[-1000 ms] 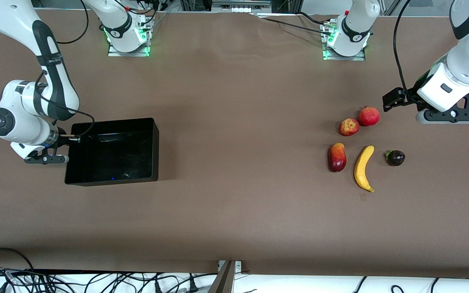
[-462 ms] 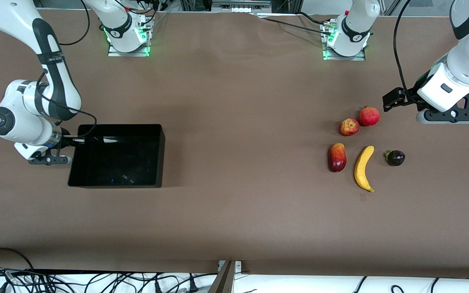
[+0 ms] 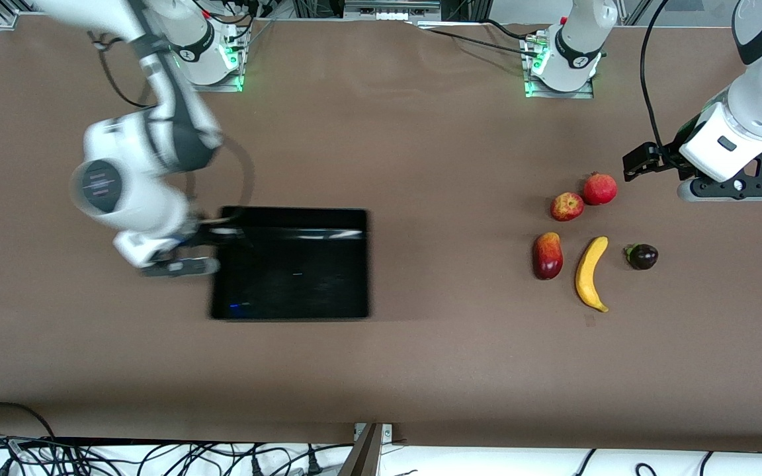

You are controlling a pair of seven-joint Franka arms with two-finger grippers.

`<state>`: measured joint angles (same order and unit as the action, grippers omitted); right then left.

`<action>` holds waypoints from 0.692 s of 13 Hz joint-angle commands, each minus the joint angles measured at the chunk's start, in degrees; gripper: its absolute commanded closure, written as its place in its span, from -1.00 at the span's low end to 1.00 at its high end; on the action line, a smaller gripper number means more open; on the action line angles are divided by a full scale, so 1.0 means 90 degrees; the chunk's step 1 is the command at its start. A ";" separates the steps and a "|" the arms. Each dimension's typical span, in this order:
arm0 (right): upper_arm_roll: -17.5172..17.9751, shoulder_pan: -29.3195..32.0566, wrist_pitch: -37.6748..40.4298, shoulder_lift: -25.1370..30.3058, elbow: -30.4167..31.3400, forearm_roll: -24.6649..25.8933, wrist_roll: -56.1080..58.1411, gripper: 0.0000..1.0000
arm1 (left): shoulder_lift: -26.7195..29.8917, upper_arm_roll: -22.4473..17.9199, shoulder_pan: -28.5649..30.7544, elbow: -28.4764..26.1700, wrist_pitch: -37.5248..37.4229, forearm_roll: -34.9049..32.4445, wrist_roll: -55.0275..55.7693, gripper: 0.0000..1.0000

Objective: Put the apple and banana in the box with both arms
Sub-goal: 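Push the black box with the right gripper toward the fruit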

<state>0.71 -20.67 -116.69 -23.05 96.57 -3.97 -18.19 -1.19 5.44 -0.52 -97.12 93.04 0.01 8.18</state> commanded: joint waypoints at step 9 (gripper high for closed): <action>-0.0079 -0.2839 -0.1925 -0.2223 -0.1658 -0.0497 -0.3291 1.00 | -0.0122 0.0011 0.0068 0.0175 -0.0142 0.0234 -0.0127 -1.00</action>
<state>0.73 -44.88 -131.47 -41.24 84.11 -7.04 -46.90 -1.27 5.42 -0.40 -97.10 92.99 0.47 8.18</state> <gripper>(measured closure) 0.943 0.000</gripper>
